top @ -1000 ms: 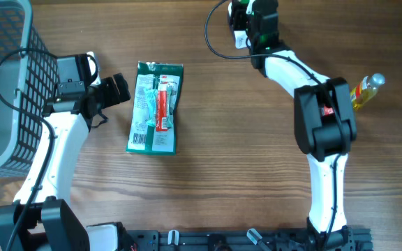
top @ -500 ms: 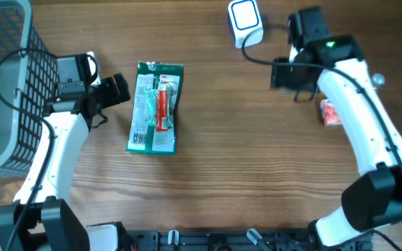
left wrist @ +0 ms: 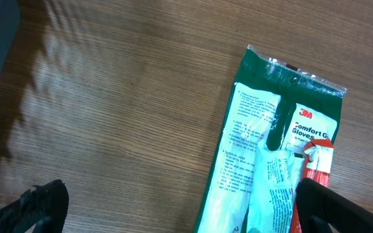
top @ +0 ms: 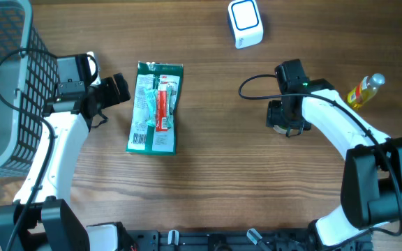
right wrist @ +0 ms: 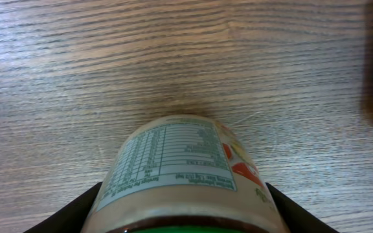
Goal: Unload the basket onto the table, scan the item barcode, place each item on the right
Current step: 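Carry the jar right with the right gripper and set it down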
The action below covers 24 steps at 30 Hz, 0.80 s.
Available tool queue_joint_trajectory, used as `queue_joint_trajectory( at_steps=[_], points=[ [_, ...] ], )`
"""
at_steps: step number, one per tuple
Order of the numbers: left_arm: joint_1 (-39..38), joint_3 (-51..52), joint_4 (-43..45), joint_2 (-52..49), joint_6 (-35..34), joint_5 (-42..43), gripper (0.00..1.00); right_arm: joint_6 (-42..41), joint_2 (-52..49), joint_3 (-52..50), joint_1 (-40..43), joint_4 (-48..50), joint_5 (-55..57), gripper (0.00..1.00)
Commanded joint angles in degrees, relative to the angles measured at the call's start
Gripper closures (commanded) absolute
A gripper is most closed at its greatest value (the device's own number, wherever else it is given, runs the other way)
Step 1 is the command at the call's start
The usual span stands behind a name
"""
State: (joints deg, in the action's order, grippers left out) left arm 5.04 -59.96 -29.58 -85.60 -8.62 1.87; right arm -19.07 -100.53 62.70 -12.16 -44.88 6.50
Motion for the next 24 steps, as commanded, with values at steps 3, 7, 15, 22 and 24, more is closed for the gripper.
queue_joint_trajectory(
  at_steps=[3,7,15,22,24],
  points=[
    [0.33,-0.42,0.17,0.07,0.92,0.68,0.00,-0.61,0.22,-0.37,0.57,0.48,1.66,0.09],
    [0.35,-0.42,0.17,0.07,0.92,0.68,0.00,1.16,0.31,0.72,0.57,0.98,1.70,0.03],
    [0.33,-0.42,0.17,0.07,0.92,0.68,0.00,2.56,1.40,20.37,0.00,-10.27,-7.91,0.56],
    [0.33,-0.42,0.17,0.07,0.92,0.68,0.00,1.88,1.09,10.32,-3.02,-2.43,-10.38,0.96],
    [0.35,-0.42,0.17,0.07,0.92,0.68,0.00,0.42,0.90,6.62,-3.15,0.26,-8.50,0.96]
  ],
)
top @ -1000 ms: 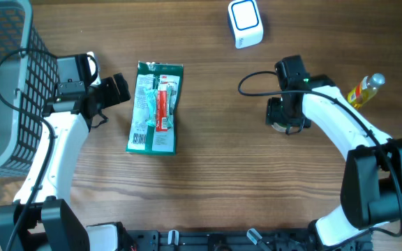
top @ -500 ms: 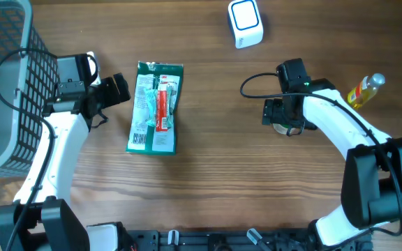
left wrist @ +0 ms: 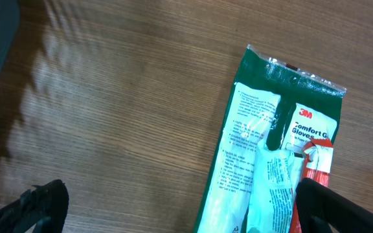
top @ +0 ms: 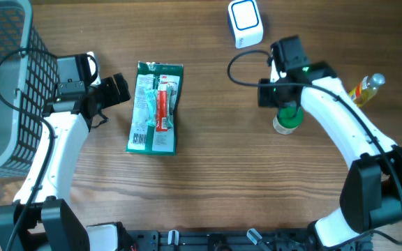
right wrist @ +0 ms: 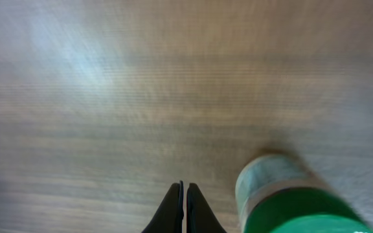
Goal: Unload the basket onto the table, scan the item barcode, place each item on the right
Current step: 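Carry the jar right with the right gripper and set it down, then reach the right gripper to the red tube on the gloves pack and grasp it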
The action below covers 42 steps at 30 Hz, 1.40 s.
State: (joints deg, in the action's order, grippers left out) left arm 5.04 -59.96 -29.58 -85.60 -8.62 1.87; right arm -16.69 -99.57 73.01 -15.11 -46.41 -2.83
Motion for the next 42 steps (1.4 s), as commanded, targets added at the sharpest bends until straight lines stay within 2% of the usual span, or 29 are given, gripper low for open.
queue_joint_trajectory(
  at_steps=[1,6,12,17,20,22,23,26,28,29,30,31,33,34,37,42],
  points=[
    [0.33,-0.42,0.17,0.07,0.92,0.68,0.00,-3.43,-0.33,-5.33,-0.20,2.27,4.98,0.96],
    [0.35,-0.42,0.17,0.07,0.92,0.68,0.00,-4.72,-0.46,-6.84,1.53,-2.01,21.07,0.96],
    [0.35,-0.42,0.17,0.07,0.92,0.68,0.00,-4.50,-0.46,-6.84,8.52,-5.05,23.78,0.94],
    [0.35,-0.42,0.17,0.07,0.92,0.68,0.00,-4.11,-0.44,-6.71,8.28,-1.95,11.19,0.92],
    [0.33,-0.42,0.17,0.07,0.92,0.68,0.00,-2.67,-0.44,-6.71,3.78,4.00,-5.99,0.86],
    [0.33,-0.42,0.17,0.07,0.92,0.68,0.00,-3.02,-0.44,-6.71,0.04,8.74,-11.82,0.85],
    [0.33,-0.42,0.17,0.07,0.92,0.68,0.00,-5.03,-0.44,-6.71,-4.00,14.01,-15.15,0.81],
    [0.33,-0.42,0.17,0.07,0.92,0.68,0.00,-13.86,-0.46,-6.73,-12.24,23.61,-15.32,0.82],
    [0.33,-0.42,0.17,0.07,0.92,0.68,0.00,-17.25,-0.46,-6.73,-17.49,29.79,-15.28,0.78],
    [0.33,-0.42,0.17,0.07,0.92,0.68,0.00,-17.99,-0.46,-6.73,-19.56,32.50,-15.21,0.68],
    [0.33,-0.42,0.17,0.07,0.92,0.68,0.00,-17.99,-0.46,-6.73,-22.03,35.78,-15.13,0.38],
    [0.33,-0.42,0.17,0.07,0.92,0.66,0.00,-17.97,-0.57,-6.73,-24.24,38.45,-14.67,0.36],
    [0.33,-0.42,0.17,0.07,0.92,0.66,0.00,-21.51,-1.77,-6.73,-27.82,42.10,-11.50,0.50],
    [0.33,-0.42,0.17,0.07,0.92,0.68,0.00,-22.86,-3.39,-6.73,-29.42,43.45,-9.57,0.52],
    [0.33,-0.42,0.17,0.07,0.92,0.68,0.00,-22.64,-6.56,-6.73,-30.88,46.10,-9.25,0.49],
    [0.33,-0.42,0.17,0.07,0.92,0.68,0.00,-23.87,-11.72,-6.73,-31.01,49.72,-9.22,0.50]
  ],
)
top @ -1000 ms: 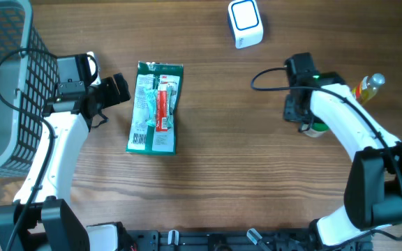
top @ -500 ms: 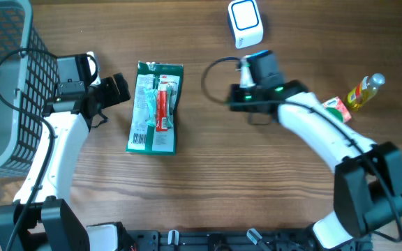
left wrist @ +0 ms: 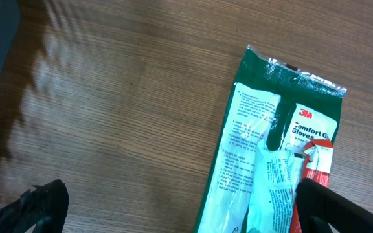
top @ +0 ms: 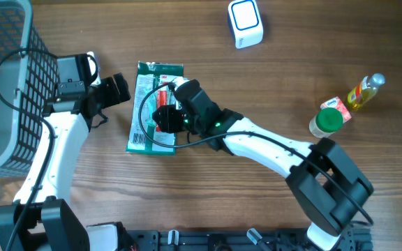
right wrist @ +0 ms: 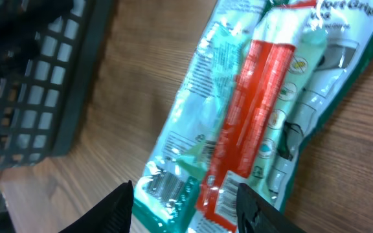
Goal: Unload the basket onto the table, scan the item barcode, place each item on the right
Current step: 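Reach the right gripper to the red tube on the gloves pack and grasp it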
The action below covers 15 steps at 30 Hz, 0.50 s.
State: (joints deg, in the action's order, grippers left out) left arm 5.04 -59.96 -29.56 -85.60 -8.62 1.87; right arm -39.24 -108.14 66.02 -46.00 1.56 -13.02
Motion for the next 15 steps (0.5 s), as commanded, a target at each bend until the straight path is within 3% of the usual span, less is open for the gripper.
queue_joint_trajectory(
  at_steps=[1,8,11,15],
  points=[
    [0.35,-0.42,0.15,0.07,0.92,0.66,0.00,-1.33,-4.04,0.26,-0.13,2.29,0.94,0.50],
    [0.35,-0.42,0.15,0.07,0.92,0.68,0.00,-1.44,-7.67,0.26,-0.17,5.14,-2.49,0.53],
    [0.33,-0.42,0.15,0.07,0.92,0.68,0.00,-1.46,-7.74,0.26,-0.17,5.14,-2.47,0.64],
    [0.33,-0.42,0.15,0.07,0.92,0.68,0.00,-1.40,-7.80,0.26,-0.17,4.81,-2.01,0.66]
  ],
)
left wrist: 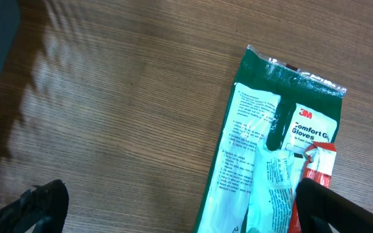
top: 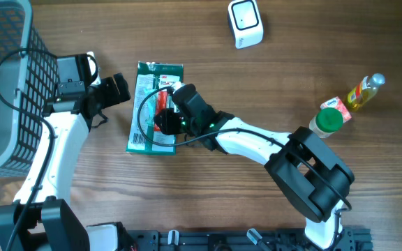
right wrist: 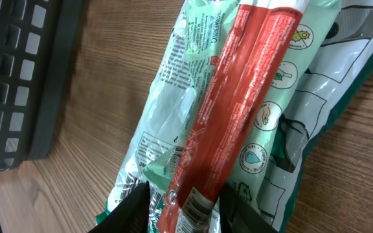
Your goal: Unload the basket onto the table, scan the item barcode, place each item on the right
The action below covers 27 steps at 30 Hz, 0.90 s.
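The green glove package [top: 153,137] lies flat on the table, a red strip [right wrist: 254,90] running down its front with a barcode near the lower end. My right gripper [right wrist: 186,213] is low over it, open. Its fingertips [right wrist: 138,206] stand either side of the red strip's lower end. In the overhead view the right gripper [top: 166,120] covers the package's middle. My left gripper [left wrist: 180,213] hangs wide open just left of the package [left wrist: 271,162], holding nothing. The white scanner [top: 245,22] stands at the far edge.
A dark mesh basket [top: 5,84] fills the far left. A jar with a green lid [top: 326,120] and a yellow bottle [top: 365,90] stand at the right. The right arm stretches across the table's middle.
My right gripper has come closer to the package, and its fingers now stand nearer together around the red strip. The left arm and the package have not moved.
My right gripper was shut on the green-lidded jar right of centre. Then the jar stood free beside the shut gripper. Later the jar stood by the yellow bottle and the gripper was open over the glove package, where it now straddles the red strip.
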Available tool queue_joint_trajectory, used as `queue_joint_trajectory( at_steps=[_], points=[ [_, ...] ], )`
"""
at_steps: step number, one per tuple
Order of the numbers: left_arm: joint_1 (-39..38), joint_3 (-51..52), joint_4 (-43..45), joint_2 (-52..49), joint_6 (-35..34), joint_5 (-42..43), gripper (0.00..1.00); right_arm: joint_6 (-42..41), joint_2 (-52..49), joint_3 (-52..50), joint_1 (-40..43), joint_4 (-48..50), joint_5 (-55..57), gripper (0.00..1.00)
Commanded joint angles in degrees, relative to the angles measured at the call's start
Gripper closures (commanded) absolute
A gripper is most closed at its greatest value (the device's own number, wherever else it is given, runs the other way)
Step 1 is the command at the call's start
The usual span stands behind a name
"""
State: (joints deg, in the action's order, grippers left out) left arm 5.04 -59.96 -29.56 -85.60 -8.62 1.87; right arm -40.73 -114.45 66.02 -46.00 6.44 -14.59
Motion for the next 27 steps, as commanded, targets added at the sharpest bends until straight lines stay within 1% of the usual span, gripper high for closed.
queue_joint_trajectory(
  at_steps=[1,3,4,6,9,10,11,12,14,16,18,20,23,25,27],
  points=[
    [0.33,-0.42,0.15,0.07,0.92,0.68,0.00,0.13,-1.51,0.26,-0.17,-0.09,-0.44,0.66],
    [0.33,-0.42,0.15,0.07,0.92,0.68,0.00,0.22,-1.51,0.26,-0.17,-0.39,0.00,0.67],
    [0.33,-0.42,0.15,0.07,0.92,0.68,0.00,0.13,-1.51,0.26,-0.17,-1.29,1.22,0.70],
    [0.33,-0.42,0.15,0.07,0.92,0.68,0.00,0.11,-1.53,0.26,-0.17,-3.13,3.82,0.73],
    [0.33,-0.42,0.15,0.07,0.92,0.68,0.00,0.09,-2.01,0.26,-0.17,-2.95,3.85,0.78],
    [0.33,-0.42,0.15,0.07,0.92,0.68,0.00,0.09,-2.23,0.26,-0.17,-2.95,3.82,0.85],
    [0.33,-0.42,0.15,0.07,0.92,0.68,0.00,0.24,-2.34,0.26,-0.17,-2.99,3.85,0.94],
    [0.35,-0.42,0.15,0.07,0.92,0.66,0.00,0.28,-2.32,0.28,-0.17,-2.95,3.80,0.96],
    [0.33,-0.42,0.15,0.07,0.92,0.68,0.00,0.31,-1.18,0.28,-0.13,-2.86,3.37,0.96],
    [0.35,-0.42,0.15,0.07,0.92,0.68,0.00,1.70,1.88,0.28,0.13,-3.50,3.37,0.96],
    [0.33,-0.42,0.15,0.07,0.92,0.68,0.00,3.28,6.08,0.28,0.87,-6.16,3.41,0.95],
    [0.33,-0.42,0.15,0.07,0.92,0.68,0.00,3.26,8.74,0.28,1.90,-11.74,3.37,0.96],
    [0.33,-0.42,0.15,0.07,0.92,0.68,0.00,3.23,8.76,0.28,3.30,-19.34,4.52,0.96],
    [0.33,-0.42,0.15,0.07,0.92,0.68,0.00,3.02,8.76,0.28,5.81,-25.51,4.76,0.96],
    [0.33,-0.42,0.15,0.07,0.92,0.68,0.00,2.97,8.76,0.28,7.98,-28.94,5.86,0.96]
  ],
)
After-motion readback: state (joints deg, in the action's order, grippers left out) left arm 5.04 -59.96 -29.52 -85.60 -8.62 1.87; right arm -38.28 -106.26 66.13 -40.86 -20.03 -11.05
